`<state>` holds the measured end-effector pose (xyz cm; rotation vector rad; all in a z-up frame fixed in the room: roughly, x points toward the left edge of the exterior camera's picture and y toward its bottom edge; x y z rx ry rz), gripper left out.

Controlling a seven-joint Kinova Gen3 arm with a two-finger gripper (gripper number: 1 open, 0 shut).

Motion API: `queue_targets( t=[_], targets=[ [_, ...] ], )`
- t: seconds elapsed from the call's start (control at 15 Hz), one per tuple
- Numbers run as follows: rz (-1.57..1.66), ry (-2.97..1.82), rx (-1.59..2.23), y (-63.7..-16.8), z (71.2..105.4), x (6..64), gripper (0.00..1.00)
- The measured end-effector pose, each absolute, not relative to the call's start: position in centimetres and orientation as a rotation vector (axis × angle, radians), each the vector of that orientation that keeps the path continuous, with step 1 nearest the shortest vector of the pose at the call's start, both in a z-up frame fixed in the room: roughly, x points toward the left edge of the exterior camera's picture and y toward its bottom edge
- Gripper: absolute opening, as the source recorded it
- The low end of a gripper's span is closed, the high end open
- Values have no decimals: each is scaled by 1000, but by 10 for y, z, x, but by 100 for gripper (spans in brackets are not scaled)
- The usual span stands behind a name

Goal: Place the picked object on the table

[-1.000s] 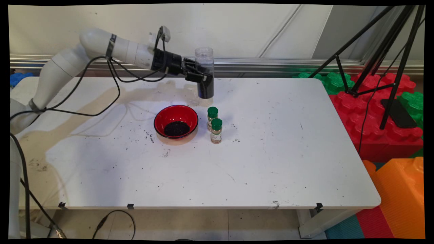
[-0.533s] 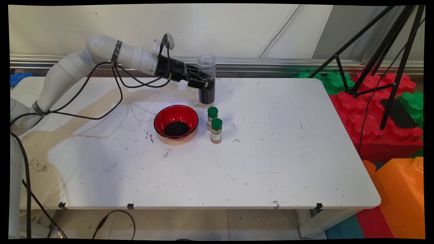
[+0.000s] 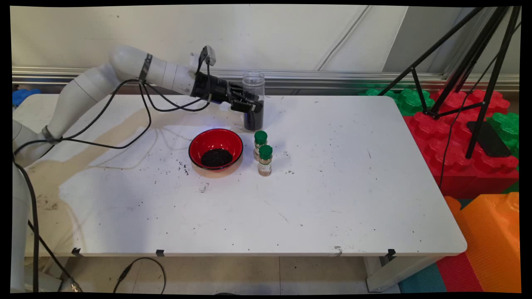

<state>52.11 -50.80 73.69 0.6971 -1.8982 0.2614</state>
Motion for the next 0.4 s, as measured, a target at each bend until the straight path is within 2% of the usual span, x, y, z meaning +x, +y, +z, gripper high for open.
queue_targets(
  t=[0.2, 0.27, 0.4],
  targets=[
    [265, -1906, 696, -508, 733, 521, 0],
    [266, -1908, 695, -507, 733, 521, 100],
    [267, -1910, 696, -506, 732, 521, 100]
  ],
)
